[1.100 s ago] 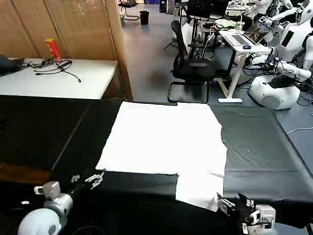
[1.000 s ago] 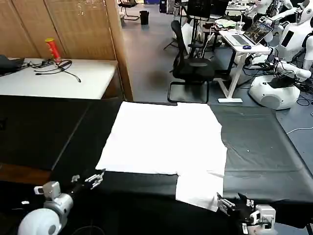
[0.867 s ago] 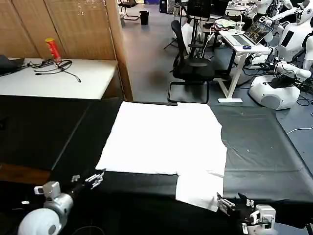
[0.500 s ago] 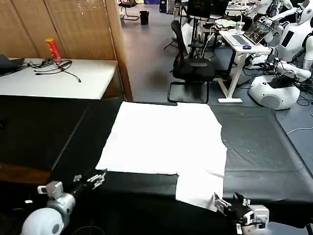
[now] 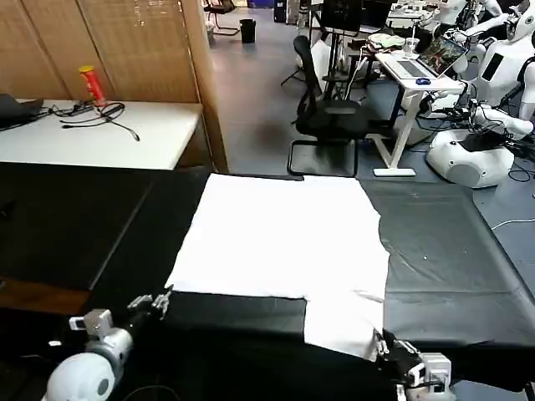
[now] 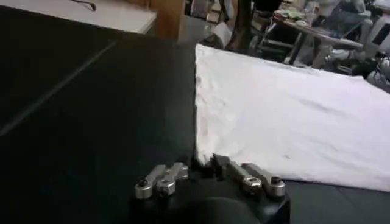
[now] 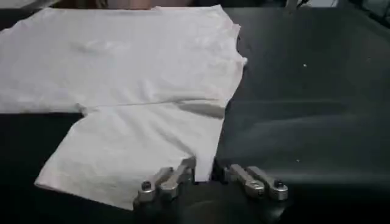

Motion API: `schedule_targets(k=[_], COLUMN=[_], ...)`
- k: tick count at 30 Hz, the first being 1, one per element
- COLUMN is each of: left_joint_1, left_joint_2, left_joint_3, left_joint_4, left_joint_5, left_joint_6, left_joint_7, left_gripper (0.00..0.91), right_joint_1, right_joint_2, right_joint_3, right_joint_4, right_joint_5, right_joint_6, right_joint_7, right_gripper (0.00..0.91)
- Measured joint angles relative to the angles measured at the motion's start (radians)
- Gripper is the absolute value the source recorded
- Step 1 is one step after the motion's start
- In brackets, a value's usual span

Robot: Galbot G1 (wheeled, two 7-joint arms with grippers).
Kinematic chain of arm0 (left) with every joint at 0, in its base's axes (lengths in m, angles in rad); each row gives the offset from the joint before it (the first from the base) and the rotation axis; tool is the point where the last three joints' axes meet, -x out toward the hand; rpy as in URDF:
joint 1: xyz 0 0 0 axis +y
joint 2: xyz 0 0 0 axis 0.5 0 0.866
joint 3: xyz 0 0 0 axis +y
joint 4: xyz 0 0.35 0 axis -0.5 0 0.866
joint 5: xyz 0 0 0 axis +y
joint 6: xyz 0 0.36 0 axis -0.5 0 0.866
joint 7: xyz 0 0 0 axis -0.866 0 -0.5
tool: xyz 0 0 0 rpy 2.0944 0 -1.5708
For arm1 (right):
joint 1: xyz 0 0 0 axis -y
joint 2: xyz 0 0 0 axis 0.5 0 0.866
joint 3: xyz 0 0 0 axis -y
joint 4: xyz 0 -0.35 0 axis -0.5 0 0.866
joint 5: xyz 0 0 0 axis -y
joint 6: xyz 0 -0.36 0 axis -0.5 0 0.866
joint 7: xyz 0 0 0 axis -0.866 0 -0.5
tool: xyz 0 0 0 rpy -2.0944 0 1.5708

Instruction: Fold and organize the clothes.

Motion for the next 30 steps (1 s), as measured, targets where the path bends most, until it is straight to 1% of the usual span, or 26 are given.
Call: schedule_targets(k=[3,9,12,13,15,16,17,20,25,30], left_joint_1=[0.018,0.081,0.12,0.134,0.151,0.155,0.156,0.143,0.078,-0.008], left_joint_2=[-0.003,-0.021,-0.037,-0.04,-0.048,-0.052,-0.057,-0.075,-0.104,-0.143], left_joint_3=[-0.003,-0.028,-0.041,-0.045,-0.047,-0.046,-0.046,-0.04,-0.025,0.003], left_joint_4=[-0.015,-0.101,-0.157,-0.175,-0.201,-0.207,-0.209,-0.21,-0.189,-0.145], left_joint_5=[0.011,0.039,0.056,0.056,0.068,0.076,0.078,0.063,0.058,0.082], left_joint_6=[0.001,0.033,0.034,0.031,0.019,0.01,-0.005,-0.037,-0.073,-0.095], left_joint_7=[-0.003,-0.029,-0.035,-0.036,-0.035,-0.035,-0.035,-0.043,-0.059,-0.066], left_gripper=[0.0,0.0,0.0,0.0,0.0,0.0,0.0,0.0,0.0,0.0], right_joint_1=[-0.03,-0.068,-0.057,-0.049,-0.025,-0.012,0.003,0.057,0.179,0.333], right_joint_2=[-0.001,-0.005,-0.007,-0.01,-0.02,-0.024,-0.029,-0.044,-0.08,-0.113], right_joint_3=[0.013,0.029,0.036,0.041,0.052,0.057,0.062,0.067,0.047,0.013], right_joint_4=[0.034,0.082,0.082,0.078,0.068,0.063,0.054,0.02,-0.086,-0.21], right_joint_5=[0.002,0.009,0.025,0.038,0.075,0.087,0.103,0.136,0.181,0.201], right_joint_6=[-0.015,-0.003,0.048,0.072,0.131,0.15,0.167,0.207,0.244,0.27], right_joint_7=[0.007,0.007,-0.003,-0.008,-0.018,-0.019,-0.019,-0.02,-0.02,-0.009], right_gripper=[0.029,0.02,0.01,0.02,0.01,0.01,0.02,0.01,0.01,0.0])
